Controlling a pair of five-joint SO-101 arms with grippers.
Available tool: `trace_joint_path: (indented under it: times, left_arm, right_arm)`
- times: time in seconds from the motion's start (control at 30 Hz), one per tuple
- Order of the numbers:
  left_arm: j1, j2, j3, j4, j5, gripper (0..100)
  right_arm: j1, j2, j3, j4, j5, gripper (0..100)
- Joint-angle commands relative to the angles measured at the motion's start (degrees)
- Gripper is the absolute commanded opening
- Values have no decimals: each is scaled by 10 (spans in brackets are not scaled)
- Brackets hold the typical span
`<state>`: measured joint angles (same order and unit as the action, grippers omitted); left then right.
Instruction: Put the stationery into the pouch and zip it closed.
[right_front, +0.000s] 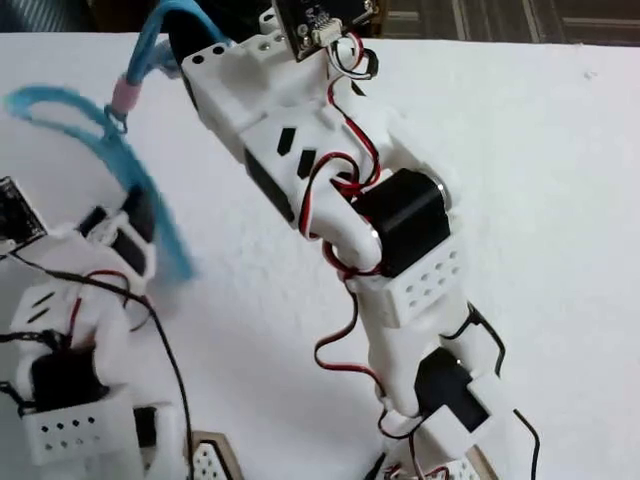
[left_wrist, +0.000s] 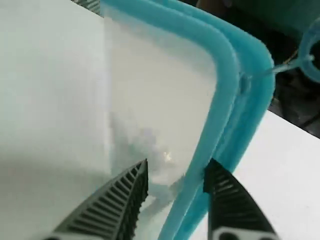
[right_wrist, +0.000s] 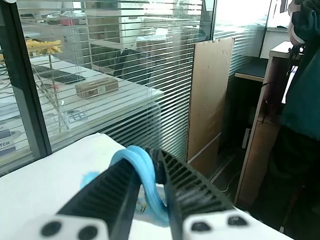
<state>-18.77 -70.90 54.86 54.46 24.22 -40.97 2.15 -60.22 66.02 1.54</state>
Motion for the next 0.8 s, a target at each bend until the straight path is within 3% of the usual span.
trace_joint_path:
  times: [0.0,0.13,0.37,0.5,0.77]
  left_arm:
    - [-31,-1,-2,-4,-76,120]
    - [-38,-1,-19,37,-140,84]
    - [-46,-1,-105,146,-139,219]
    - [-46,-1,-149,154,-142,222]
    - [-44,-2,-269,154,-243,292]
  right_arm:
    - [1,-14,-18,-15,-7,16]
    - [1,-14,-18,-15,-7,16]
    - [-3,-14,-18,-15,-8,16]
    - [-3,-14,-18,-15,-8,16]
    - [-3,-14,-18,-15,-8,16]
